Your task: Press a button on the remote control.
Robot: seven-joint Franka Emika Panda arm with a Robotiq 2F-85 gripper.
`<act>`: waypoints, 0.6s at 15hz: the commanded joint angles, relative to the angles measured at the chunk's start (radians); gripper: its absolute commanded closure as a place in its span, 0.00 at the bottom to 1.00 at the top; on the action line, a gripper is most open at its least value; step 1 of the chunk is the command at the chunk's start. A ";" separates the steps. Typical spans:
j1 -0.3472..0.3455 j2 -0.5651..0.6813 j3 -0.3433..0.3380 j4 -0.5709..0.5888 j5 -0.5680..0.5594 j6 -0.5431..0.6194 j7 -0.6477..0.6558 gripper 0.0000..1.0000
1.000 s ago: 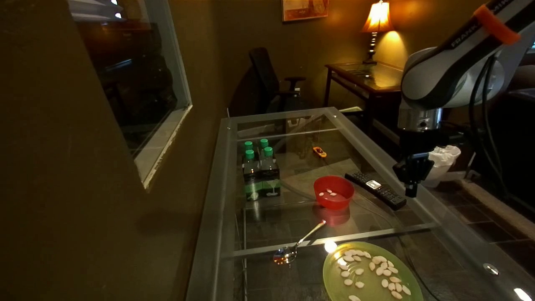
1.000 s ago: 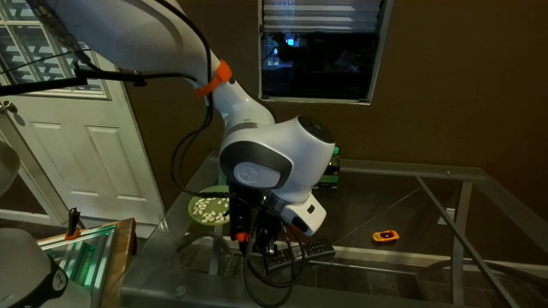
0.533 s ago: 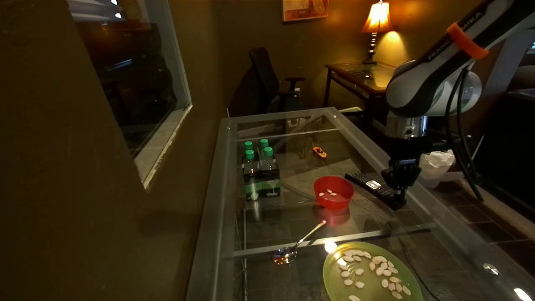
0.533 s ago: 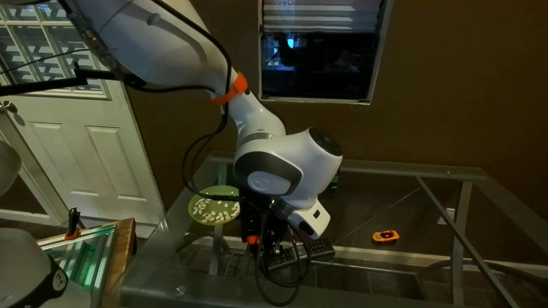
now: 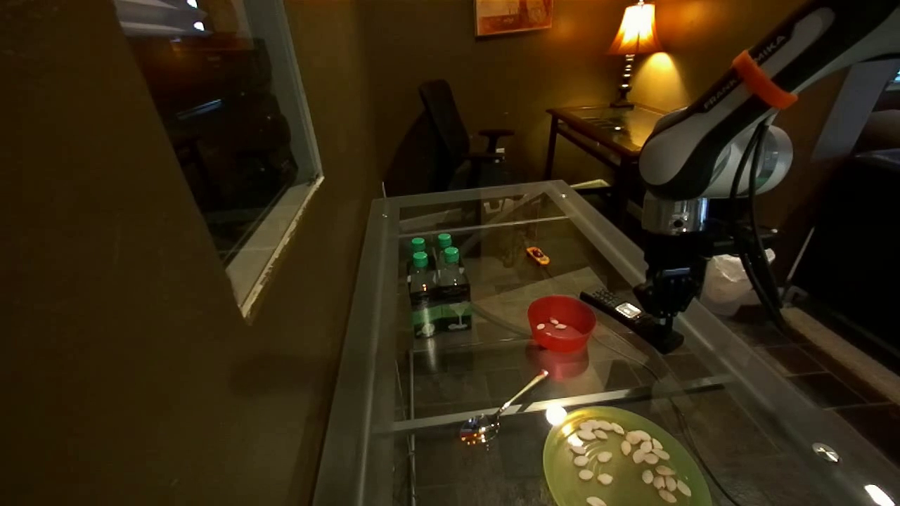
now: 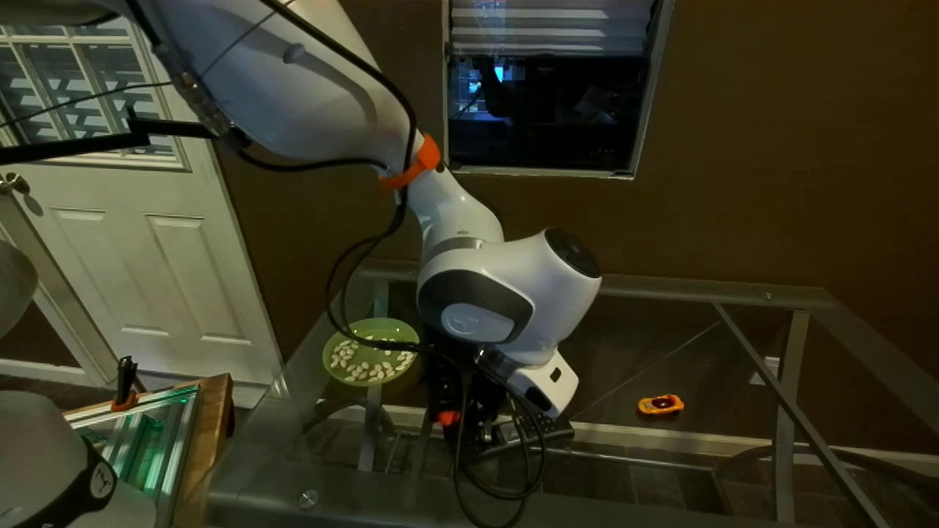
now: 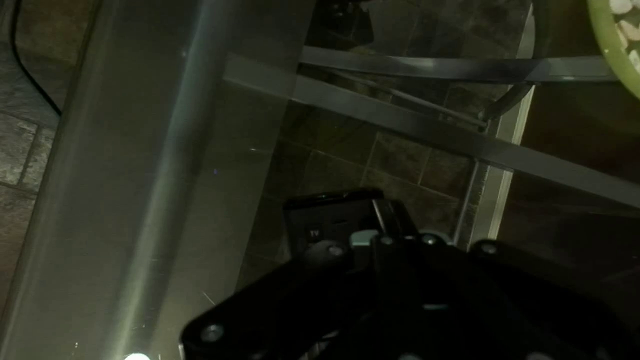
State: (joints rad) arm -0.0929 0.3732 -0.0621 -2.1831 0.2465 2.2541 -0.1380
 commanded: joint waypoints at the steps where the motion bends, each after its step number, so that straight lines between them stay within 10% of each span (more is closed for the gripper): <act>1: -0.025 0.034 0.020 0.043 0.016 -0.039 -0.001 1.00; 9: -0.024 0.051 0.019 0.068 0.013 -0.077 0.019 1.00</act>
State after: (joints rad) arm -0.0982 0.4000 -0.0597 -2.1471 0.2465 2.2141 -0.1357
